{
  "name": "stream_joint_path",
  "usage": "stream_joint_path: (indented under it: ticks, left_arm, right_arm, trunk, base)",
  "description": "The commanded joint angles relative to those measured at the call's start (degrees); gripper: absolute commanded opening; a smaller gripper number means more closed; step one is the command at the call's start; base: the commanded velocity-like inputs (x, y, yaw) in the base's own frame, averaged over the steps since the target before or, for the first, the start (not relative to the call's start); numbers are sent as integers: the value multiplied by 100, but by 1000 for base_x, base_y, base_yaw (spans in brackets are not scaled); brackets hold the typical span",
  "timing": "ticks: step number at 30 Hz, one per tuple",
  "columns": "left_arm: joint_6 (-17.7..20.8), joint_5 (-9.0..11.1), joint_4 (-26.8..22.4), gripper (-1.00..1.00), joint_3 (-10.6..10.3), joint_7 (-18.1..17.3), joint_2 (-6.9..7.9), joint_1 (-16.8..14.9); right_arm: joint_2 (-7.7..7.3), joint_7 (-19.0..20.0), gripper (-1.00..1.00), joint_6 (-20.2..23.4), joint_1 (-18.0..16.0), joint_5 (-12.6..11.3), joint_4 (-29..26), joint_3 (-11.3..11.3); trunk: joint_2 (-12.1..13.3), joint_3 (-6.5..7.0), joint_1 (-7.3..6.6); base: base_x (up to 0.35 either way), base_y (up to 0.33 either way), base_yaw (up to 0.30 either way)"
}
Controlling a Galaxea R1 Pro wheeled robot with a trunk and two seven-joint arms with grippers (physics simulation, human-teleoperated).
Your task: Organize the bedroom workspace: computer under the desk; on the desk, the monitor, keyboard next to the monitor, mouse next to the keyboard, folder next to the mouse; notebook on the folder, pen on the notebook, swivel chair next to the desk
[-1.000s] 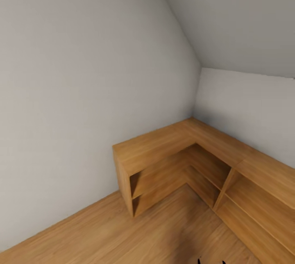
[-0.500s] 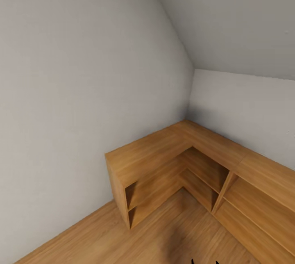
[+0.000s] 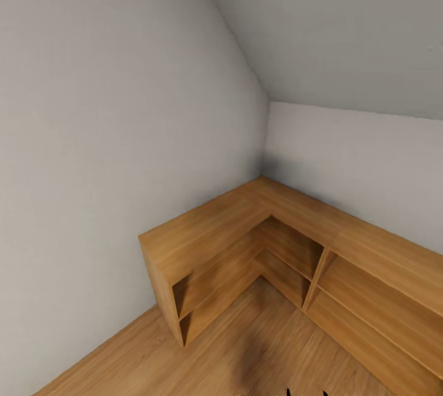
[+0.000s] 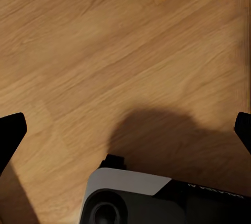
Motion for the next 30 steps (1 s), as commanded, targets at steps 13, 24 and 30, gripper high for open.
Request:
stream_joint_path:
  ticks: [13,24,30]
  left_arm:
    - [-9,16,-3,100,-54,36,-1,-2]
    - [-9,16,-2,100,-55,36,6,-2]
    - [-6,23,-1,100,-48,36,7,-2]
  right_arm:
    - [-4,-19,100,-16,-8,65,13,-41]
    - [-5,-17,100,39,-8,70,12,-34]
    - [-11,-17,100,51,-8,70,12,-39]
  trunk:
    - [-13,-19,3]
    - [-13,-20,3]
    - [-13,-20,3]
  base:
    - [0,0,-288]
    - [0,0,-292]
    - [0,0,-293]
